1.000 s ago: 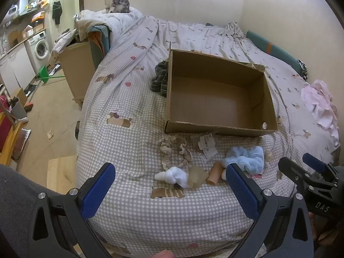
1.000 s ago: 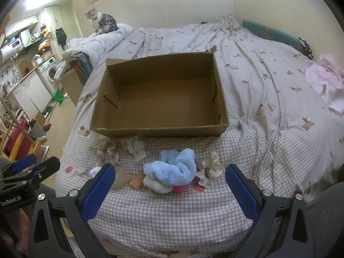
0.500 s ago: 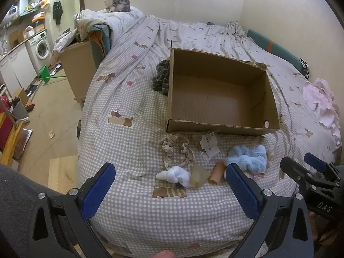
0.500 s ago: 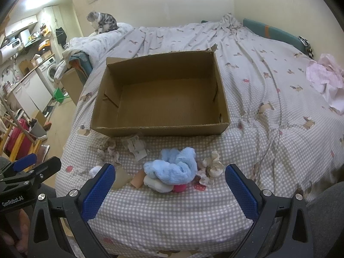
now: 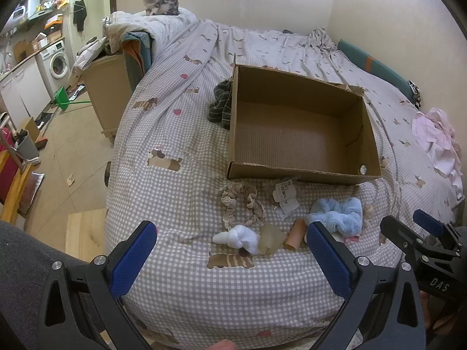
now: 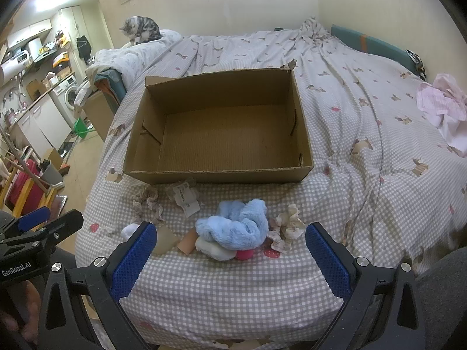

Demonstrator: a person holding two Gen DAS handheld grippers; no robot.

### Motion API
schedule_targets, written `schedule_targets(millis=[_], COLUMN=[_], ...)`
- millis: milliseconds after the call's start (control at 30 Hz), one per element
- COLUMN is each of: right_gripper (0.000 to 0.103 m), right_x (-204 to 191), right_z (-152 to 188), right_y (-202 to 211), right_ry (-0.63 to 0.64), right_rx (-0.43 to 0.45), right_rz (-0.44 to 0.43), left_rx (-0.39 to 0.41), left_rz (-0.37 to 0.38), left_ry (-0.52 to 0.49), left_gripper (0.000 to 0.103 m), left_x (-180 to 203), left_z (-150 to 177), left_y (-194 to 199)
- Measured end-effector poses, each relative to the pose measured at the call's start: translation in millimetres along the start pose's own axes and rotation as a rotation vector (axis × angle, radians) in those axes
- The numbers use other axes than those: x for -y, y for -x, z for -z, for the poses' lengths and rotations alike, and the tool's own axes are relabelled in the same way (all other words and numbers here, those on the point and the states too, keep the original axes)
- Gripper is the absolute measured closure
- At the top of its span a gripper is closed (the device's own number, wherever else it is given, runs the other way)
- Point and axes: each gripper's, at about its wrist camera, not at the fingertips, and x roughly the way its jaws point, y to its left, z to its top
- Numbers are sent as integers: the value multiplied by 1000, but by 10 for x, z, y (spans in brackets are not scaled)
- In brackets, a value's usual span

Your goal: Organize soft objects

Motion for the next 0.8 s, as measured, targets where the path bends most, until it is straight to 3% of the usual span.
schedule_targets(millis=[400,500,800], right_gripper=[0,0,0], right_x=[4,23,99], right_z=[-14,-51,-585], right_y=[5,36,254], right_ry=[-3,-15,28], right_rx=[-1,-1,-16], right_rz=[-6,-14,-86], left_rx=[-3,-36,-146], left_rz=[-5,-8,-16], left_ry=[1,0,-34], left_gripper=[1,1,1], left_x=[9,18,82], left_z=[-8,-32,-487], left_y=[-10,-27,-36])
